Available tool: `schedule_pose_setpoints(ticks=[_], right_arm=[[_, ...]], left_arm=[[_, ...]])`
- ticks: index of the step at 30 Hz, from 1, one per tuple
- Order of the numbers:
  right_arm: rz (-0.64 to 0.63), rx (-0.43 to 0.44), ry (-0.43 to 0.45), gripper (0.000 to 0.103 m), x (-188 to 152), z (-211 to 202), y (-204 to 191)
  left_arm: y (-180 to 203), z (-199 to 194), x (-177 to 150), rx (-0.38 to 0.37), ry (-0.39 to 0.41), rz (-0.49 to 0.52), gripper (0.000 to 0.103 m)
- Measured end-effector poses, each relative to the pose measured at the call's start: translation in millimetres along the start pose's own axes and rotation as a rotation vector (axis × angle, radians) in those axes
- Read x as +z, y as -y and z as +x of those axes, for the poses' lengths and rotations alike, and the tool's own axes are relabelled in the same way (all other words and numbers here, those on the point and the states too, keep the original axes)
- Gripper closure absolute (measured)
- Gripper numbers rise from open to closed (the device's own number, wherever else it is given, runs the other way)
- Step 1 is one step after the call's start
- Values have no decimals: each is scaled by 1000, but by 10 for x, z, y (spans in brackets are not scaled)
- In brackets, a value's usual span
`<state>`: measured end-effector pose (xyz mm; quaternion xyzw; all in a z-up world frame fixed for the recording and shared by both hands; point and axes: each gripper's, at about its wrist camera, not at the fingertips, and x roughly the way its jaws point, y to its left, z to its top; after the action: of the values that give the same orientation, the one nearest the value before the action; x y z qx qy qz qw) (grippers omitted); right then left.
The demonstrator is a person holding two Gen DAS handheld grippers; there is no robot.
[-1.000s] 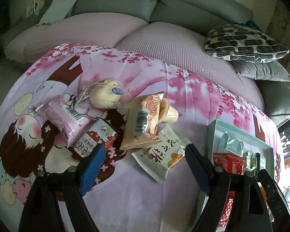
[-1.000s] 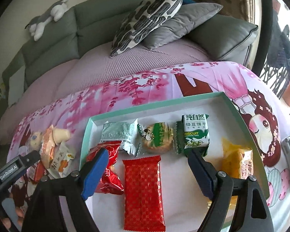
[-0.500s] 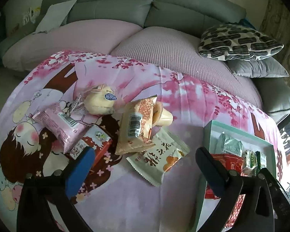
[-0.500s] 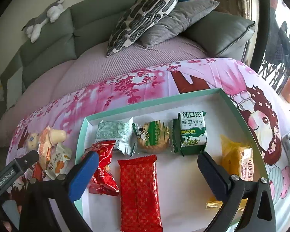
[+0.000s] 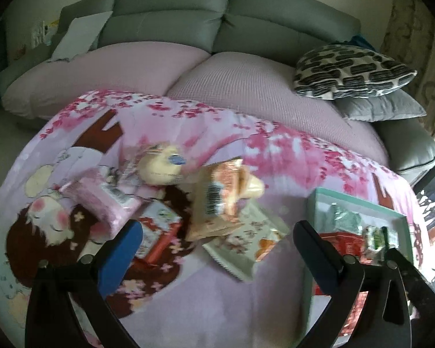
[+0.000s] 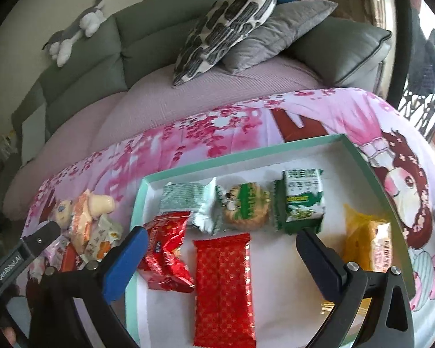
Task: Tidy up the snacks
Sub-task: 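Move both tools back over the snack pile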
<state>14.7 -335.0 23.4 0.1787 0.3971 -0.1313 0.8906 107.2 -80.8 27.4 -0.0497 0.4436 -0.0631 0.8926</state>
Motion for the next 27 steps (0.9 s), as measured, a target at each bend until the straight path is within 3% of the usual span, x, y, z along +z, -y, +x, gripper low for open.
schedule_pose_setpoints(ticks=[6, 9, 14, 19, 24, 27], right_arm=[[12, 92, -23, 0, -62, 19, -171], [-8, 73, -7, 0, -126, 10, -273], [-114, 87, -6, 0, -212, 11, -503], [-115, 204, 1, 0, -302, 32, -667], [-199, 181, 17, 0, -383, 63, -912], [-227, 183, -23, 0, -443, 134, -1017]], left_arm=[[-321, -39, 21, 131, -7, 16, 0], [-511, -57, 31, 177, -12, 3, 0], [-825, -38, 19, 182, -44, -93, 0], [-1015, -28, 0, 174, -47, -147, 0], [-1161, 22, -6, 170, -49, -186, 0], [-1235, 59, -2, 158, -48, -201, 0]])
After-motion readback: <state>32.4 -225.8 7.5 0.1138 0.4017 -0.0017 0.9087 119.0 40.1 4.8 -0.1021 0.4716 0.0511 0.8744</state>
